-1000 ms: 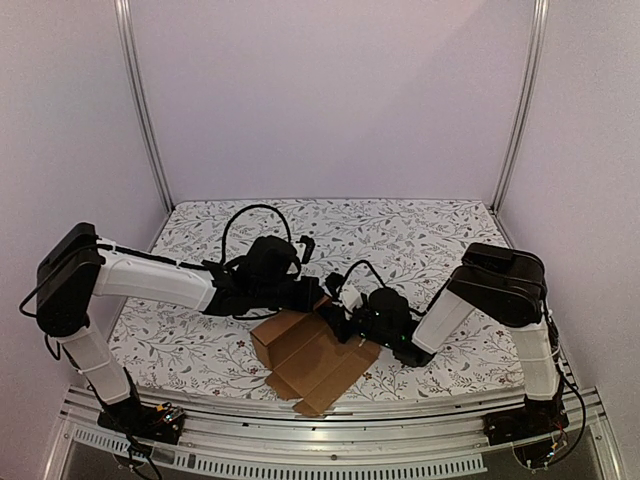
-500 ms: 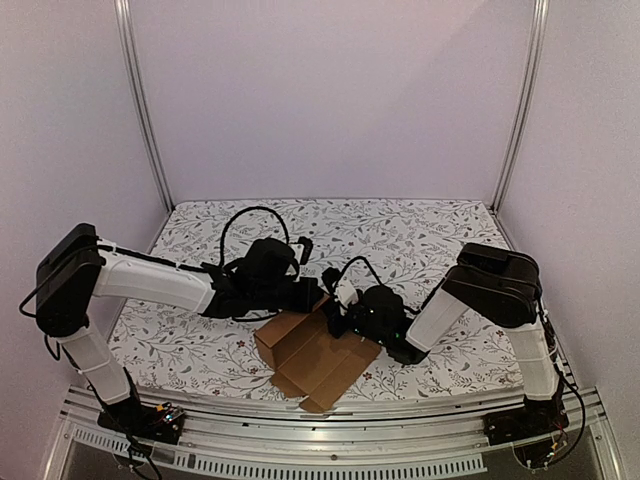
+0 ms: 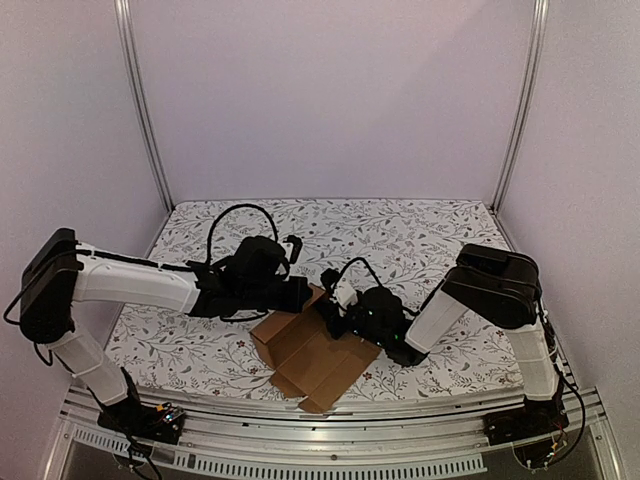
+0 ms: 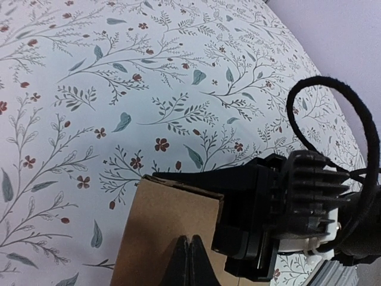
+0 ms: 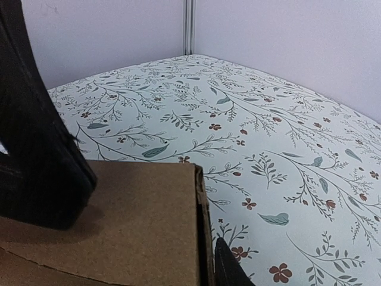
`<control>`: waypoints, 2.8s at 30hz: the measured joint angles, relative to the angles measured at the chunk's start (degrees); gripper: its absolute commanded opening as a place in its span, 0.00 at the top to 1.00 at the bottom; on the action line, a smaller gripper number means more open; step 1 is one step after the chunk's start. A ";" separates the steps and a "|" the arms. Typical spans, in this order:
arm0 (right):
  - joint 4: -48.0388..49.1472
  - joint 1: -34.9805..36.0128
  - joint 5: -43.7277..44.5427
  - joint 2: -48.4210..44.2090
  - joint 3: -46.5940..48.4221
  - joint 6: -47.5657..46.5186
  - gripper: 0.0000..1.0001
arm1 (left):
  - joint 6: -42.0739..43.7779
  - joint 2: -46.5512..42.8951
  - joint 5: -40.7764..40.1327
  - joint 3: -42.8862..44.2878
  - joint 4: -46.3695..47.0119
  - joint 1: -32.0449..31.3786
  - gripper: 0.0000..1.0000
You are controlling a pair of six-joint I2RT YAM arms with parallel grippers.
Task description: Fold the paper box
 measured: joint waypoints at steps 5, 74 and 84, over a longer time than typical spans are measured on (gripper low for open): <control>-0.02 0.26 0.26 -0.02 -0.44 -0.33 0.56 | 0.04 -2.86 -2.12 -0.24 -2.49 0.00 0.97; -72.87 0.66 1.46 -57.27 -18.51 16.55 0.27 | 6.58 15.91 -30.12 30.49 -55.91 -12.20 0.78; -74.29 0.70 1.57 -58.36 -17.33 16.68 0.27 | 7.50 13.60 -28.39 24.85 -53.24 -7.78 0.90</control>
